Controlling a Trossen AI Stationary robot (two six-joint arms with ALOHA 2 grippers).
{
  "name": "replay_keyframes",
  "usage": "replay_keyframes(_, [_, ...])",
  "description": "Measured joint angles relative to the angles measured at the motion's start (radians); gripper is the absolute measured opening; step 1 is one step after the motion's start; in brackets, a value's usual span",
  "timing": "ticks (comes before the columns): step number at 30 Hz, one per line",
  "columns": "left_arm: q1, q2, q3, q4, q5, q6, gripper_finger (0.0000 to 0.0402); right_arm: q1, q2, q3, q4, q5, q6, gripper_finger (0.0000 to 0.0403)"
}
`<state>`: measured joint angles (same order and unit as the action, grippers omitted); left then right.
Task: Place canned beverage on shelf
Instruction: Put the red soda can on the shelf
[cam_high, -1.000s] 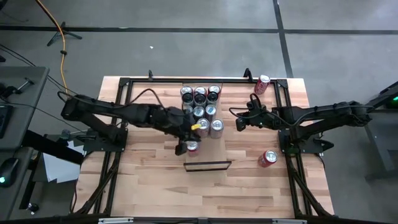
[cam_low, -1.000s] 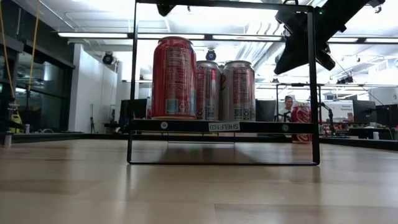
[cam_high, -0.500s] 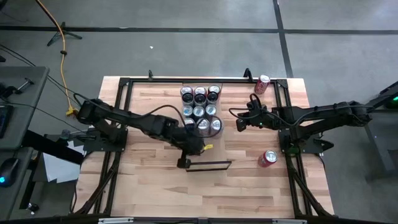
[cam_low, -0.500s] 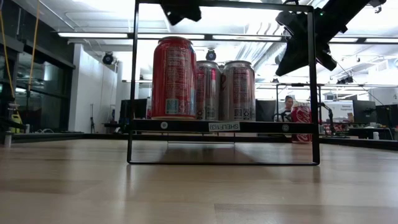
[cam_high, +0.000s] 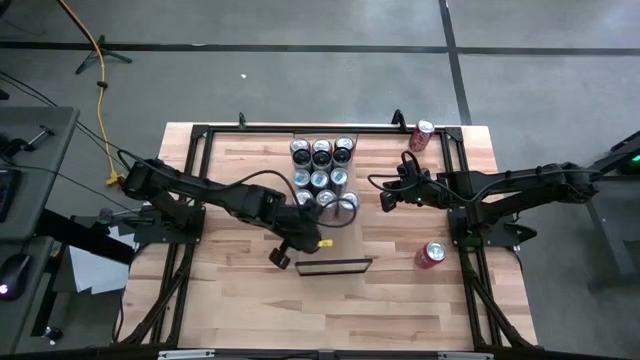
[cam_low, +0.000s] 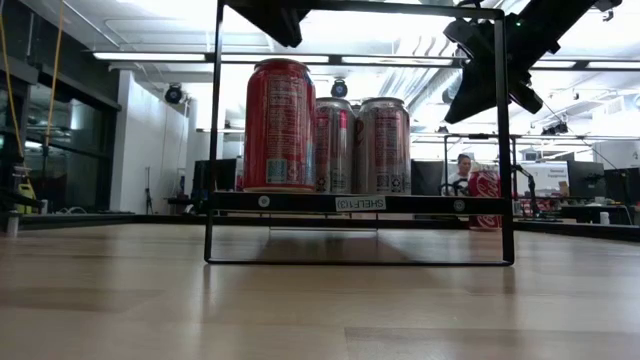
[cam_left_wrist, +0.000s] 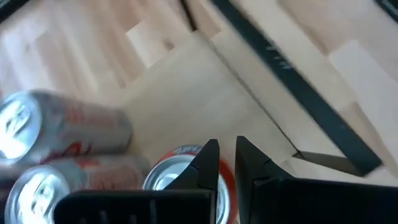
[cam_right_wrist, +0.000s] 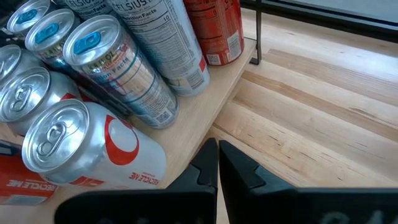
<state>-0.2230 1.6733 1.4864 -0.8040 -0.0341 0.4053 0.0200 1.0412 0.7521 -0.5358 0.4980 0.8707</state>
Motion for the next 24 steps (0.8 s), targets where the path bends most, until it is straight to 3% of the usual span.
replay_keyframes(4, [0.000, 0.000, 0.000, -0.003, 0.091, 0.146, 0.0000, 0.000, 0.000, 0.000, -0.001, 0.000, 0.000, 0.0000])
replay_keyframes(10, [-0.001, 0.000, 0.000, 0.001, 0.103, 0.309, 0.0000, 0.000, 0.000, 0.000, -0.002, 0.000, 0.000, 0.0000])
replay_keyframes(24, [0.006, 0.098, 0.000, 0.009, 0.103, 0.385, 0.0000, 0.000, 0.000, 0.000, -0.001, 0.001, 0.010, 0.0000])
